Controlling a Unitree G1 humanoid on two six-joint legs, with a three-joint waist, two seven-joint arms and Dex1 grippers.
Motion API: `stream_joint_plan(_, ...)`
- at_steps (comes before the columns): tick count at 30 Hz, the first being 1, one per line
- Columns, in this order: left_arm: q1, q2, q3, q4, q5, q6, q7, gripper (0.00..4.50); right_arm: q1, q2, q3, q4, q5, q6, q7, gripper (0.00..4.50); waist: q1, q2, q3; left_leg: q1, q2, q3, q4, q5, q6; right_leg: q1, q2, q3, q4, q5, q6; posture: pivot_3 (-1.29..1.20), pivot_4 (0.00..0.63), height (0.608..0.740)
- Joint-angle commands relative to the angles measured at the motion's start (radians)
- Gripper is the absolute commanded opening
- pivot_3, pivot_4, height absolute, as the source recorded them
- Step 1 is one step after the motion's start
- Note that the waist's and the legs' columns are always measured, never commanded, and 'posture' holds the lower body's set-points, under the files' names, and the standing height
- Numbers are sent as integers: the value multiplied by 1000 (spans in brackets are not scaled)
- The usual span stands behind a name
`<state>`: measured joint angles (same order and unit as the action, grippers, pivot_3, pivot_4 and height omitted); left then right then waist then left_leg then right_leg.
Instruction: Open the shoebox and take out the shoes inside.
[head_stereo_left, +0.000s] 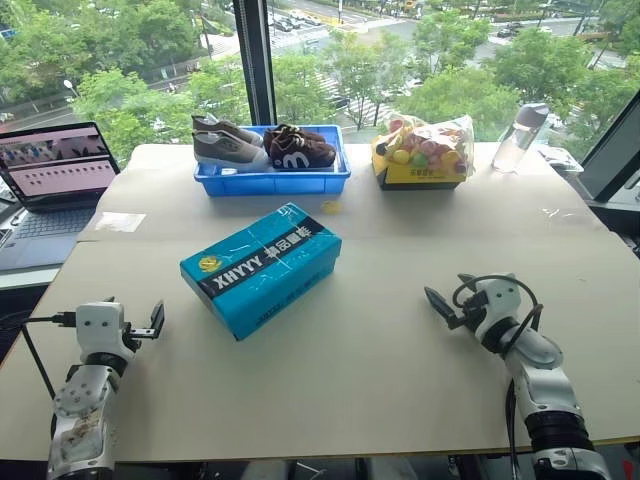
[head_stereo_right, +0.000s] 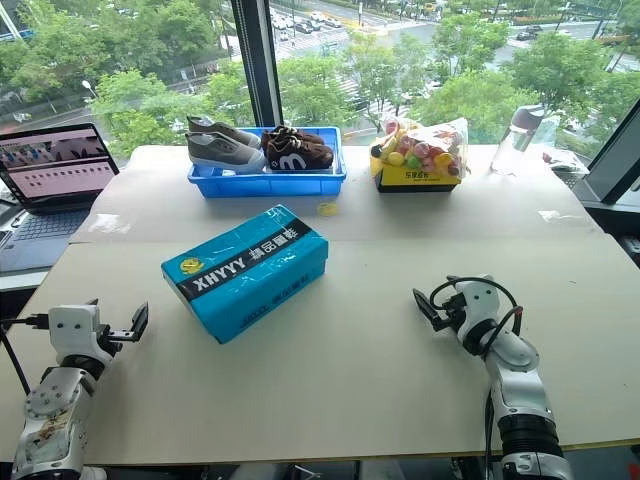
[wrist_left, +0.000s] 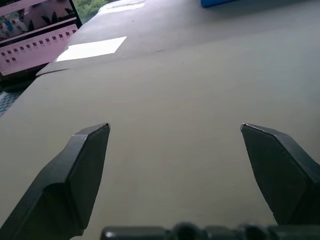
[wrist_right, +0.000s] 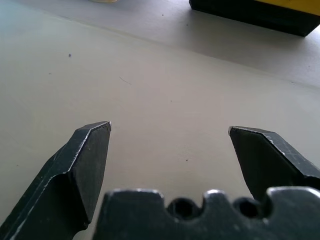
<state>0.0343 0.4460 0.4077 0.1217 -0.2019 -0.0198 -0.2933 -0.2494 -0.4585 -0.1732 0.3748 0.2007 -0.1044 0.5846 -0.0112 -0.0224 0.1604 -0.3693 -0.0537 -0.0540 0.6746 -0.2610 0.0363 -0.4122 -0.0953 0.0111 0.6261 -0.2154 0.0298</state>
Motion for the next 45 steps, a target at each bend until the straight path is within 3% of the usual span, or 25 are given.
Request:
stream_joint_plan(1, -21, 28, 27, 17, 13, -32, 21, 4500, -2, 5, 3, -14, 2, 10, -4, 4475, 0, 0, 0, 0, 0, 0, 0, 0, 0, 0, 0, 0, 0, 0, 0, 0, 150, 736)
stream_joint_plan(3, -50, 39, 43, 57, -2, -9, 24, 4500, -41, 10, 17, -1, -11, -1, -5, 4475, 0, 0, 0, 0, 0, 0, 0, 0, 0, 0, 0, 0, 0, 0, 0, 0, 150, 736)
stream_joint_plan(5, -71, 44, 42, 71, -10, 0, 22, 3963, -92, 21, 34, 35, -28, -26, -8, 4500, -5, 0, 0, 0, 0, 0, 0, 0, 0, -2, 1, 0, 1, 1, -1, 0, 150, 736)
stream_joint_plan(6, -78, 47, 33, 71, -1, -2, 23, 3740, -118, 29, 40, 54, -34, -37, -10, 3952, -6, 0, 0, -1, 0, 1, 0, 0, 0, -4, 1, 2, 2, 1, -1, 0, 150, 736)
stream_joint_plan(16, -171, 57, -104, 28, 76, -1, -10, 123, -444, 168, 158, 387, -145, -191, -37, 681, -6, 0, 1, -5, -1, 4, 0, 0, 0, -11, 2, 4, 4, 2, -2, 0, 150, 736)
stream_joint_plan(17, -183, 61, -119, 23, 111, 4, 16, 0, -483, 183, 167, 454, -162, -219, -48, 356, -5, 0, 1, -6, -1, 4, 0, 0, 0, -11, 2, 4, 3, 2, -2, 0, 150, 736)
stream_joint_plan(18, -191, 63, -129, 18, 136, 7, 35, 0, -510, 192, 173, 505, -174, -242, -55, 70, -5, 0, 1, -6, -1, 4, 0, 0, 0, -12, 2, 4, 4, 2, -2, 0, 150, 736)
stream_joint_plan(24, -183, -37, -229, -132, 148, 95, 55, 0, -651, 254, 157, 758, -179, -326, -45, 70, -5, 0, 1, -8, -2, 4, 0, 0, 0, -12, 1, 4, 2, 2, -2, 0, 150, 736)
stream_joint_plan(30, -205, -116, -311, -196, 80, 178, -7, 0, -690, 308, 151, 812, -170, -349, 24, 70, -3, 1, 1, -11, -2, 3, 0, 0, 0, -16, 1, 4, 3, 2, -2, 0, 150, 736)
stream_joint_plan(34, -185, -149, -430, -297, -2, 279, -146, 0, -682, 293, 148, 806, -183, -353, 24, 70, -1, 1, 1, -12, -2, 3, 0, 0, 0, -16, 0, 4, 3, 3, -1, 0, 150, 736)
stream_joint_plan(38, -128, -139, -512, -467, -147, 436, -281, 0, -674, 245, 131, 796, -184, -353, 30, 70, -2, 2, 2, -13, -3, 3, 0, 0, 0, -15, 0, 4, 2, 3, -1, 0, 150, 736)
stream_joint_plan(45, -74, -17, -476, -669, -382, 697, -390, 0, -657, 199, 117, 775, -175, -352, 68, 70, -36, 3, 2, -15, 0, 4, 0, 0, 0, -18, 3, 6, 3, 3, -1, 0, 150, 736)
